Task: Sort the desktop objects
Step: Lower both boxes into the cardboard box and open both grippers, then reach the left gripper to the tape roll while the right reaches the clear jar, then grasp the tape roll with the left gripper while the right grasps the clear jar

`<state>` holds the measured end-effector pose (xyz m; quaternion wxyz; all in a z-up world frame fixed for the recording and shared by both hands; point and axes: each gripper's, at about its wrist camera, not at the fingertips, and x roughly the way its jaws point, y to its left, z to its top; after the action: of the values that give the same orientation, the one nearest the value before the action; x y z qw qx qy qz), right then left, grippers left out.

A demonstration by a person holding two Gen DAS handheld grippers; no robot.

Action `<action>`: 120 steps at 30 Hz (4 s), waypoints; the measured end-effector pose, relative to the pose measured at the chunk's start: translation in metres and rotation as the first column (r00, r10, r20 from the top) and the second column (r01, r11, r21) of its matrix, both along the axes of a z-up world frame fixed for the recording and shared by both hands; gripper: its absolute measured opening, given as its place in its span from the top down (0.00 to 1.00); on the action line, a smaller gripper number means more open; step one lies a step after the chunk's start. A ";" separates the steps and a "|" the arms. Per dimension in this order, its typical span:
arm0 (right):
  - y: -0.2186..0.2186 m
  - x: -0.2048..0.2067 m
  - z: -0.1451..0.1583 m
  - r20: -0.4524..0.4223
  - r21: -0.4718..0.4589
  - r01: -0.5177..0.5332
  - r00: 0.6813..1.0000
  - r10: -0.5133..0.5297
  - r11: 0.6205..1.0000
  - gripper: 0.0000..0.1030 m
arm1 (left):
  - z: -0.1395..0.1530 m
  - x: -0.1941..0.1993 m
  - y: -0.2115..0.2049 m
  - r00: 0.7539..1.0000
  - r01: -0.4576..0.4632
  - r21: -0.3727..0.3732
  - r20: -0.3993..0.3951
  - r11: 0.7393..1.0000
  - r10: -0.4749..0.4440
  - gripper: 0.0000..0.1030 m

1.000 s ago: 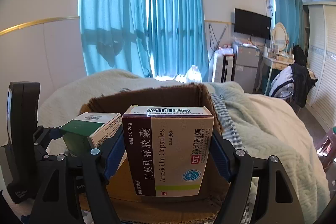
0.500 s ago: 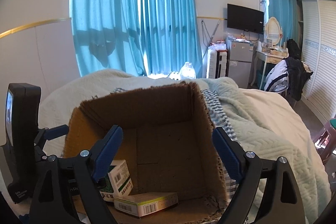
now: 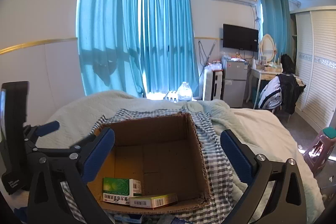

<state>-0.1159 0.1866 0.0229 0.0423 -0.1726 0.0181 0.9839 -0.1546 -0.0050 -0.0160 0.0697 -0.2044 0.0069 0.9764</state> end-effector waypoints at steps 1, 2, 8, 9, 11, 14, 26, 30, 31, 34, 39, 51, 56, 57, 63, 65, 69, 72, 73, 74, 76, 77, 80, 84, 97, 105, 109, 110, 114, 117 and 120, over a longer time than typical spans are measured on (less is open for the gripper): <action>-0.002 0.007 0.005 -0.010 0.004 0.002 1.000 -0.002 1.000 0.00 | 0.005 0.007 -0.004 1.000 -0.005 0.017 -0.028 1.000 0.006 0.00; -0.003 0.012 0.008 -0.017 0.009 0.005 1.000 -0.005 1.000 0.00 | 0.009 0.014 -0.009 0.999 -0.005 0.035 -0.047 0.999 0.007 0.00; -0.013 0.046 0.027 -0.057 0.021 0.024 0.998 -0.023 0.999 0.00 | 0.027 0.039 -0.027 0.997 -0.008 0.057 -0.077 0.998 0.013 0.00; -0.015 0.052 0.030 -0.062 0.022 0.027 0.998 -0.026 0.999 0.00 | 0.029 0.042 -0.030 0.997 -0.014 0.050 -0.080 0.999 0.018 0.00; -0.018 0.062 0.033 -0.073 0.021 0.031 0.997 -0.030 0.999 0.00 | 0.030 0.048 -0.035 0.997 -0.020 0.033 -0.073 0.999 0.023 0.00; -0.022 0.076 0.036 -0.074 0.021 0.037 0.997 -0.035 0.999 0.00 | 0.031 0.061 -0.035 0.997 -0.011 -0.017 -0.070 1.000 0.010 0.00; -0.030 0.125 0.033 -0.124 -0.014 0.020 0.992 -0.021 1.000 0.00 | 0.018 0.086 -0.040 0.998 -0.003 -0.066 0.068 0.998 0.007 0.00; -0.028 0.128 0.022 -0.070 -0.038 0.023 0.997 -0.025 0.999 0.00 | 0.007 0.094 -0.040 0.996 0.015 -0.081 0.092 0.997 -0.007 0.00; -0.029 0.127 0.018 -0.050 -0.029 0.025 0.998 -0.026 0.999 0.00 | 0.004 0.095 -0.039 0.995 0.019 -0.084 0.096 0.996 -0.011 0.00; -0.033 0.124 0.004 0.012 0.028 0.043 0.999 -0.043 0.999 0.00 | -0.005 0.097 -0.037 0.994 0.017 -0.089 0.106 0.996 -0.007 0.00; -0.033 0.120 -0.021 0.086 0.049 0.061 0.994 -0.065 0.997 0.00 | -0.023 0.089 -0.040 0.989 -0.005 -0.064 0.146 0.998 0.014 0.00; -0.018 0.089 -0.075 0.233 -0.064 0.094 0.969 -0.076 0.994 0.00 | -0.088 0.058 -0.043 0.947 0.027 -0.019 0.319 0.999 -0.020 0.00; -0.013 0.073 -0.098 0.293 -0.082 0.104 0.953 -0.076 0.991 0.00 | -0.114 0.046 -0.040 0.935 0.021 -0.059 0.354 0.998 0.001 0.00; -0.012 0.069 -0.101 0.305 -0.084 0.105 0.949 -0.075 0.991 0.00 | -0.119 0.043 -0.040 0.931 0.021 -0.067 0.365 0.998 0.005 0.00; -0.010 0.046 -0.131 0.392 -0.126 0.102 0.919 -0.045 0.987 0.00 | -0.146 0.027 -0.042 0.899 0.028 -0.074 0.438 0.997 0.007 0.00; -0.009 0.040 -0.141 0.417 -0.122 0.119 0.907 -0.058 0.985 0.00 | -0.155 0.022 -0.041 0.886 0.035 -0.077 0.464 0.996 0.004 0.00; -0.007 0.027 -0.159 0.457 -0.114 0.147 0.886 -0.080 0.983 0.00 | -0.175 0.016 -0.040 0.852 0.054 -0.065 0.523 0.996 -0.012 0.00; -0.005 0.019 -0.172 0.483 -0.116 0.160 0.871 -0.085 0.980 0.00 | -0.190 0.013 -0.038 0.834 0.060 -0.063 0.552 0.996 -0.015 0.00; -0.004 0.016 -0.176 0.493 -0.116 0.164 0.866 -0.086 0.980 0.00 | -0.195 0.012 -0.038 0.825 0.065 -0.061 0.564 0.996 -0.020 0.00; -0.003 0.014 -0.180 0.500 -0.116 0.166 0.862 -0.087 0.979 0.00 | -0.200 0.010 -0.038 0.817 0.071 -0.059 0.576 0.996 -0.024 0.00; -0.001 0.011 -0.187 0.515 -0.117 0.174 0.853 -0.090 0.978 0.00 | -0.206 0.008 -0.037 0.804 0.078 -0.059 0.593 0.995 -0.028 0.00; 0.000 0.009 -0.192 0.524 -0.120 0.181 0.847 -0.092 0.976 0.00 | -0.210 0.007 -0.037 0.798 0.080 -0.057 0.601 0.995 -0.030 0.00; 0.004 0.004 -0.202 0.546 -0.136 0.196 0.833 -0.092 0.971 0.00 | -0.218 0.005 -0.036 0.782 0.091 -0.049 0.622 0.995 -0.041 0.00; 0.003 -0.004 -0.212 0.564 -0.142 0.198 0.821 -0.085 0.970 0.00 | -0.230 0.000 -0.033 0.758 0.113 -0.038 0.650 0.993 -0.061 0.00; 0.004 -0.032 -0.251 0.652 -0.124 0.246 0.751 -0.108 0.961 0.00 | -0.260 -0.007 -0.028 0.696 0.156 0.002 0.709 0.988 -0.112 0.09; 0.008 -0.040 -0.264 0.671 -0.134 0.268 0.733 -0.111 0.954 0.00 | -0.265 -0.003 -0.027 0.704 0.171 0.003 0.699 0.985 -0.125 0.21; 0.005 -0.039 -0.262 0.661 -0.145 0.238 0.745 -0.085 0.960 0.12 | -0.257 0.004 -0.028 0.725 0.170 -0.006 0.678 0.985 -0.121 0.21; 0.003 -0.039 -0.262 0.660 -0.137 0.231 0.746 -0.085 0.963 0.12 | -0.255 0.006 -0.028 0.733 0.170 -0.012 0.669 0.985 -0.119 0.21; 0.004 -0.033 -0.256 0.650 -0.151 0.224 0.756 -0.074 0.963 0.13 | -0.244 0.018 -0.029 0.762 0.171 -0.030 0.637 0.985 -0.113 0.21; 0.004 -0.025 -0.248 0.638 -0.153 0.221 0.766 -0.075 0.963 0.13 | -0.232 0.026 -0.033 0.780 0.166 -0.033 0.616 0.986 -0.111 0.21; 0.002 -0.015 -0.238 0.624 -0.158 0.211 0.779 -0.068 0.965 0.13 | -0.226 0.032 -0.032 0.791 0.159 -0.026 0.602 0.987 -0.111 0.21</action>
<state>-0.1312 0.1891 -0.2149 0.0998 -0.4838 0.1247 0.8605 -0.1227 -0.0370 -0.2424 0.1300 -0.5034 0.0359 0.8535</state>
